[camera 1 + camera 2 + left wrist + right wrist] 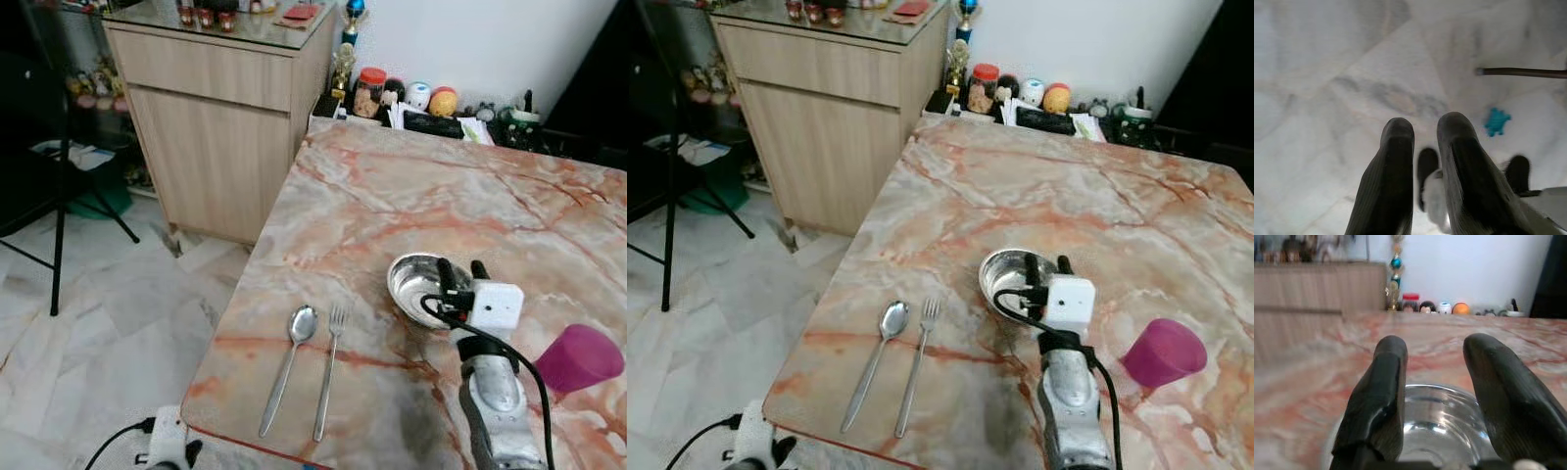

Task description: Setting the table

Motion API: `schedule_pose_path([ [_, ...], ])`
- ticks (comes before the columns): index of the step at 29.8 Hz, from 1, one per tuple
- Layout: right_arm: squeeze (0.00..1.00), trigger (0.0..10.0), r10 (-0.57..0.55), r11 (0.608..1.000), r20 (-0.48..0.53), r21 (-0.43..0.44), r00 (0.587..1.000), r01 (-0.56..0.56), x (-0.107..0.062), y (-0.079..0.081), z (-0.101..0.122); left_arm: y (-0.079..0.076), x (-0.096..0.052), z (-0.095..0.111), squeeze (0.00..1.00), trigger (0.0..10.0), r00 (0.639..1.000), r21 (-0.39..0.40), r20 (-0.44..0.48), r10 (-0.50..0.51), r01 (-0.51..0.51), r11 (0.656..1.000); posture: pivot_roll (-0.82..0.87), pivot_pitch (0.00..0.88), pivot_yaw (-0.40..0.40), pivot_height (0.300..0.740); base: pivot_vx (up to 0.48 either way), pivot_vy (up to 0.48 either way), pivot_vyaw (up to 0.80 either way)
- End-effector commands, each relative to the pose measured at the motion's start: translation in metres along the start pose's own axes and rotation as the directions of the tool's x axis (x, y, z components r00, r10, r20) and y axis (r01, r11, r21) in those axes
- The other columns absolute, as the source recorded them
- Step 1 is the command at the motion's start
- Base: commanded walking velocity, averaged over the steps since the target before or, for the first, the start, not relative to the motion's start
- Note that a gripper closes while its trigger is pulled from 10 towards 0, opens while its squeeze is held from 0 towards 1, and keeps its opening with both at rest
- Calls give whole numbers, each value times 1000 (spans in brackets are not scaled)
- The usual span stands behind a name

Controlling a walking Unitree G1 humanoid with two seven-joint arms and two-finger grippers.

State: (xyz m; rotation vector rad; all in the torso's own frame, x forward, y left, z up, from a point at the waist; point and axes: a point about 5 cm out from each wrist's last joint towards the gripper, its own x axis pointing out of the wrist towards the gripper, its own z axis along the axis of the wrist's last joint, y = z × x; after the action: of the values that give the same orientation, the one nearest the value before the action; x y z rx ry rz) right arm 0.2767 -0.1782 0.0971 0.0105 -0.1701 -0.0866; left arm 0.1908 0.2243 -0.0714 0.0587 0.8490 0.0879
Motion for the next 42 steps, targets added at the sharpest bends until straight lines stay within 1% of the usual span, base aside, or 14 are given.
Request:
schedule_pose_path([
  [1,0,10000,-35,998,-21,58,999,36,-5,-7,1,-4,0,-3,0,10000,1000,4,-11,-11,11,1000,125,0,-62,740,0,0,0],
  [5,90,10000,-92,984,-49,151,995,99,-8,-9,2,-4,-1,-4,0,10000,1000,6,-13,-11,11,1000,125,0,-62,740,0,0,0],
  [6,620,10000,-114,978,-88,166,990,128,-10,-9,2,-3,-1,-5,0,10000,1000,5,-14,-10,10,1000,122,0,-63,740,0,0,0],
  [7,620,10000,-119,977,-98,165,988,134,-11,-9,2,-3,-1,-5,0,10000,1000,5,-14,-9,9,1000,122,0,-64,740,0,0,0],
  [8,1000,10000,-122,973,-104,184,987,140,-12,-9,4,-3,-1,-5,0,10000,1000,5,-14,-9,9,1000,123,0,-64,740,0,0,0],
  [12,1000,10000,-170,955,-195,210,966,210,-14,-12,1,-3,-1,-5,0,10000,1000,6,-15,-10,10,1000,118,0,-64,740,0,0,0],
  [13,0,10000,-182,941,-229,241,956,237,-13,-15,0,-3,-1,-5,0,10000,1000,8,-16,-12,12,1000,114,0,-62,740,0,0,0],
  [19,0,10000,-167,919,-289,300,943,255,-6,-16,-4,-5,-1,-6,0,10000,1000,14,-19,-16,17,1000,124,0,-67,740,0,0,0],
  [21,937,10000,-130,929,-281,302,951,216,-2,-8,-1,-6,-1,-6,0,10000,1000,15,-19,-16,16,1000,125,0,-68,740,0,0,0],
  [22,980,10000,-129,927,-284,307,950,217,-1,-7,-1,-6,-1,-6,0,10000,1000,14,-19,-16,16,1000,128,0,-69,740,0,0,0],
  [24,922,10000,-126,914,-300,335,945,228,0,-5,-2,-6,-1,-6,0,10000,1000,14,-19,-15,15,1000,130,0,-70,740,0,0,0],
  [25,729,10000,-124,910,-307,344,943,232,1,-5,-2,-6,-1,-5,0,10000,1000,14,-19,-14,14,1000,130,0,-70,740,0,0,0],
  [26,0,10000,-113,902,-327,362,938,235,1,-3,-4,-5,-1,-5,0,10000,1000,15,-19,-13,13,1000,131,0,-70,740,0,0,0],
  [42,0,10000,-130,877,-349,396,928,271,2,-5,-2,-3,-1,-6,0,10000,1000,26,-24,-12,13,1000,127,0,-70,740,0,0,0],
])
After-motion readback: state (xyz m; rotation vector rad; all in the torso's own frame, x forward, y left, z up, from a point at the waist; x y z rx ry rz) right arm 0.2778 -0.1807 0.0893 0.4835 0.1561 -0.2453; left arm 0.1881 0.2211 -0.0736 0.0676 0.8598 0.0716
